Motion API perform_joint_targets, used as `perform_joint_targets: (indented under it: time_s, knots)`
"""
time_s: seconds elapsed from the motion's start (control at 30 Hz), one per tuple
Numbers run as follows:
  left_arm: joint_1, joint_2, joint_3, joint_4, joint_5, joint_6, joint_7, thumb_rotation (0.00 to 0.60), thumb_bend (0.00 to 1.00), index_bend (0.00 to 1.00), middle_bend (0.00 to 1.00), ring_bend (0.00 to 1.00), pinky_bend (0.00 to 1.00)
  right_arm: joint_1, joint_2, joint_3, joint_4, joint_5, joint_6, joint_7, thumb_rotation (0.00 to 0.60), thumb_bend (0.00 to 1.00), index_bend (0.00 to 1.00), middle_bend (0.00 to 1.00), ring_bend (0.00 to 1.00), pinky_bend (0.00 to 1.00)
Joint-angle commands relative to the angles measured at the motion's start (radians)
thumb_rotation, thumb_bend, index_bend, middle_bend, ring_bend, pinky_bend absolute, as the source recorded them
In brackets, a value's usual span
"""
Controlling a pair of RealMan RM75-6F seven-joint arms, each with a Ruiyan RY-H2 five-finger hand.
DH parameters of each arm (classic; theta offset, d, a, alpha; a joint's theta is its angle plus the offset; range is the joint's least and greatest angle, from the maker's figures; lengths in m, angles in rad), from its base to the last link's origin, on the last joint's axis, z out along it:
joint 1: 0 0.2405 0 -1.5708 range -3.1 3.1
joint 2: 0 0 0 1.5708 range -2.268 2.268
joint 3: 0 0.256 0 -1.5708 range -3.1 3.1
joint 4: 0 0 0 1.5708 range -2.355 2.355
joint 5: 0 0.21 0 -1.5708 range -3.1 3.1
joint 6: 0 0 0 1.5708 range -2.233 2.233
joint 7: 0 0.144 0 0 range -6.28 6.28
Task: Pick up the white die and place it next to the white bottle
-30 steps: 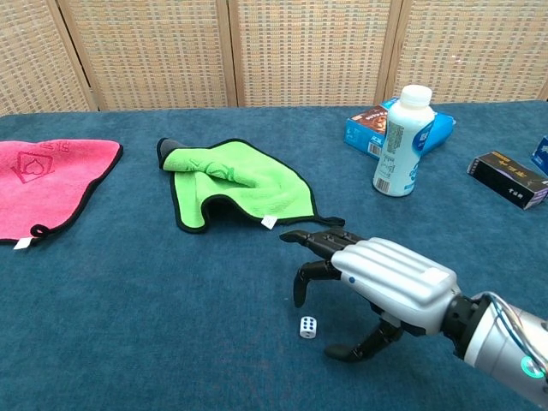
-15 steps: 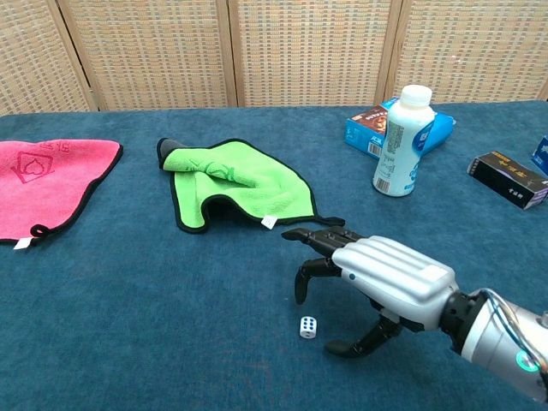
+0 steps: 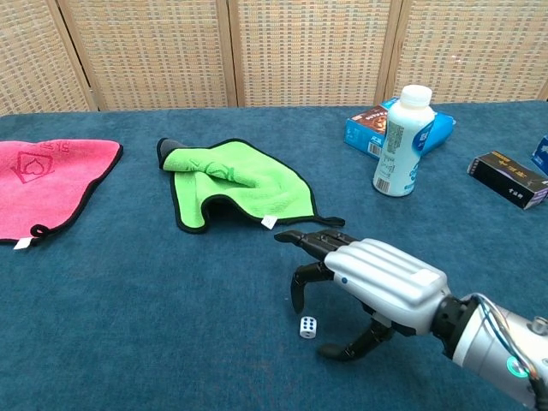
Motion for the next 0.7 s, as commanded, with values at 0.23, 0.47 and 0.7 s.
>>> perform_joint_targets:
  time_s: [0.23, 0.47, 0.7]
  knots:
    - [0.000, 0.002, 0.001, -0.002, 0.002, 0.002, -0.001, 0.600, 0.22, 0.00, 0.00, 0.00, 0.00, 0.010, -0.006, 0.009, -0.002, 0.009, -0.010, -0.007, 0.600, 0.26, 0.44, 0.00, 0.00, 0.00]
    - [0.001, 0.004, 0.001, -0.004, 0.005, 0.007, -0.003, 0.600, 0.22, 0.00, 0.00, 0.00, 0.00, 0.016, -0.012, 0.012, 0.002, 0.021, -0.028, -0.013, 0.600, 0.26, 0.45, 0.00, 0.00, 0.00]
    - [0.000, 0.005, 0.003, -0.004, 0.007, 0.005, -0.006, 0.600, 0.22, 0.00, 0.00, 0.00, 0.00, 0.019, -0.019, 0.013, 0.006, 0.029, -0.037, -0.019, 0.600, 0.31, 0.46, 0.00, 0.00, 0.00]
